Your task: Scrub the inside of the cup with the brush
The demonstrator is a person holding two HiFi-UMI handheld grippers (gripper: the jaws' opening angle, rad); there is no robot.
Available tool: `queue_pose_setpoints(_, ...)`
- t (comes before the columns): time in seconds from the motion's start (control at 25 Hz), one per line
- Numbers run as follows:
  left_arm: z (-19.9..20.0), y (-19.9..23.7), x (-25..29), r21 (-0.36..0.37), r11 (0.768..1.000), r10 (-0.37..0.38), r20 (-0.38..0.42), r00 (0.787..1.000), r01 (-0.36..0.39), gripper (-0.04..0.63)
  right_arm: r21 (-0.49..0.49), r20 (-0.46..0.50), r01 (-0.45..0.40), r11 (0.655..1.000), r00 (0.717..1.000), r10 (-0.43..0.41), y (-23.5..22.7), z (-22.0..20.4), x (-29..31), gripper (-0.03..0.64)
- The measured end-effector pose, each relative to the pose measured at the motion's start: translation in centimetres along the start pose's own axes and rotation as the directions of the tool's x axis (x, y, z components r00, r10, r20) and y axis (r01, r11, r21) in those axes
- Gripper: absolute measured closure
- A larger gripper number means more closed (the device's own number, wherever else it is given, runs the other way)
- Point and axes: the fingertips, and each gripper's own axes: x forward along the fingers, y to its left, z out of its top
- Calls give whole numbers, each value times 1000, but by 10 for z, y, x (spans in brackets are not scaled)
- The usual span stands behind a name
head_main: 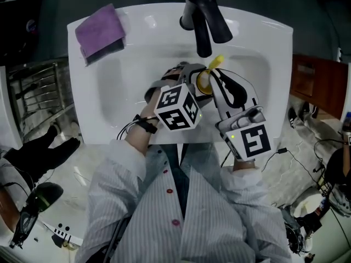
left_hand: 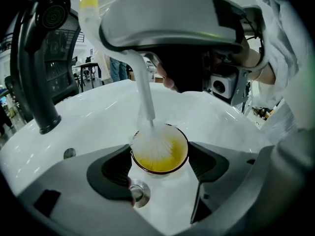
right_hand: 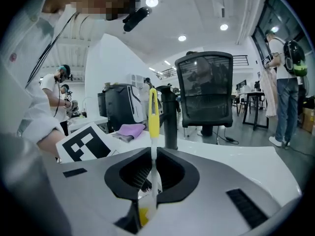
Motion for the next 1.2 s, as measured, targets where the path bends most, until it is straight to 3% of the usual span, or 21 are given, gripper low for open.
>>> queue_pose_setpoints(0.36, 0, 0, 0, 7, 1000, 9, 5, 1000, -9, 222, 188, 51, 46, 981, 997, -57, -43, -10, -17, 561)
queue_pose_setpoints(0.52, 0, 0, 1, 8, 1000, 9, 7, 1000, -10, 222, 224, 61, 56, 973, 996, -71, -47, -15, -35, 561)
queue_pose_setpoints(0.68, -1, 0, 1, 5, 1000, 7, 7, 1000, -7, 222, 178, 59, 53, 983, 996, -64, -29, -16, -49, 560)
queue_pose_setpoints(0.92, -1, 0, 0, -5, 1000, -4, 14, 1000, 4, 222, 18, 42, 19, 1000, 999, -19, 16, -8, -45, 560)
queue_pose_setpoints(1.2, 0, 0, -1, -2, 1000, 0, 27, 1000, 0, 222, -38, -6, -18, 999, 1000, 18, 24, -6, -16, 560)
